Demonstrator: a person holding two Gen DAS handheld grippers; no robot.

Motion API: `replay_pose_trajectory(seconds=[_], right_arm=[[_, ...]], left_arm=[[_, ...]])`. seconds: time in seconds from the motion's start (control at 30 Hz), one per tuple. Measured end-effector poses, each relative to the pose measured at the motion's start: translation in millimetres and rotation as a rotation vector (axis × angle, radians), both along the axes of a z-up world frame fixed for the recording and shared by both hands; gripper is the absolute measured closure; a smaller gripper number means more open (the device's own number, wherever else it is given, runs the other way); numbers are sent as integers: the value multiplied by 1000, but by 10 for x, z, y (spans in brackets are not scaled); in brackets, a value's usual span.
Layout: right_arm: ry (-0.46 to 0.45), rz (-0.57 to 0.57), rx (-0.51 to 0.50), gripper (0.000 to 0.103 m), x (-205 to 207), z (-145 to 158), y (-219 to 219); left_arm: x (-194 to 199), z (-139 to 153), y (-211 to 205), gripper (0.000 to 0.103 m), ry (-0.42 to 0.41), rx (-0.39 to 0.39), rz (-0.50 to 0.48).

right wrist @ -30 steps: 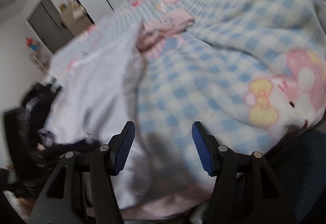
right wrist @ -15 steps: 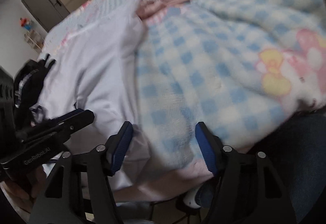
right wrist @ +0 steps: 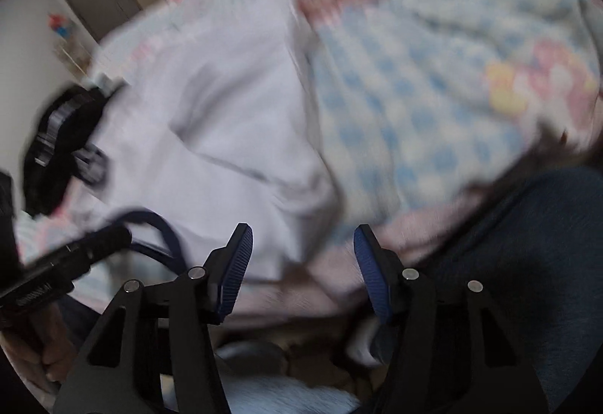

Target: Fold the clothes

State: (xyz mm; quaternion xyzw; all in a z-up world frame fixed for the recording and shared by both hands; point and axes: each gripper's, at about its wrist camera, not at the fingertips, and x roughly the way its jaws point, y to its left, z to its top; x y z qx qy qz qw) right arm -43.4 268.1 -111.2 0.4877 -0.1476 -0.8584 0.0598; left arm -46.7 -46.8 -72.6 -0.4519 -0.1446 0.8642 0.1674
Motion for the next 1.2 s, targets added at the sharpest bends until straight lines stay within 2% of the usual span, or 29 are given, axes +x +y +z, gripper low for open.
replay_pose_trajectory(seconds=[0.1,0.2,0.33,0.4,0.47,0.57,0.63,0.7,0.73,0.77,0.8,0.87,0.9,0.93,1.0,1.03,1.13,1.2], right_arm=[[6,9,-83,45,-11,-40,24],[-52,-40,-114,51,-41,-196,124],[31,-92,-109,51,-5,-55,175],[23,-108,-104,51,-23,-51,186],[-4,-116,-102,51,-54,-85,183],[-44,-83,-76,51,-93,-179,114],[-58,-62,-62,51,-107,-227,77],[-68,-50,-66,50,-111,-272,76],[-79,-50,-70,50,-117,-307,90],[-87,-50,-54,52,-132,-336,83],[-89,-51,-13,57,-141,-343,63],[-86,-55,87,57,-141,-332,29],[-82,-53,118,57,-135,-320,15],[-75,-50,135,57,-125,-305,3],[-54,-48,110,57,-102,-267,24],[-45,-43,65,57,-93,-250,52],[-25,-20,-108,54,-71,-217,144],[-29,-8,-157,55,-76,-241,152]], left_arm=[[59,-12,-464,60,-10,38,156],[186,-51,-901,60,-19,69,289],[344,-234,-1285,60,-66,93,404],[324,-380,-1349,54,-101,173,389],[259,-467,-1300,53,-120,225,350],[151,-467,-1187,53,-107,160,324],[45,-511,-1161,53,-118,145,344],[-48,-538,-1171,61,-130,123,367],[-70,-542,-1162,67,-138,62,390],[-91,-546,-1154,85,-145,2,412],[-97,-553,-1150,91,-152,-38,428],[-48,-568,-1165,91,-162,-24,438],[-16,-547,-1178,89,-153,14,438],[23,-519,-1208,87,-131,93,431],[111,-448,-1276,69,-67,255,425],[154,-389,-1285,68,-28,290,425],[213,-134,-1111,68,101,189,366],[178,-105,-894,68,111,120,290]])
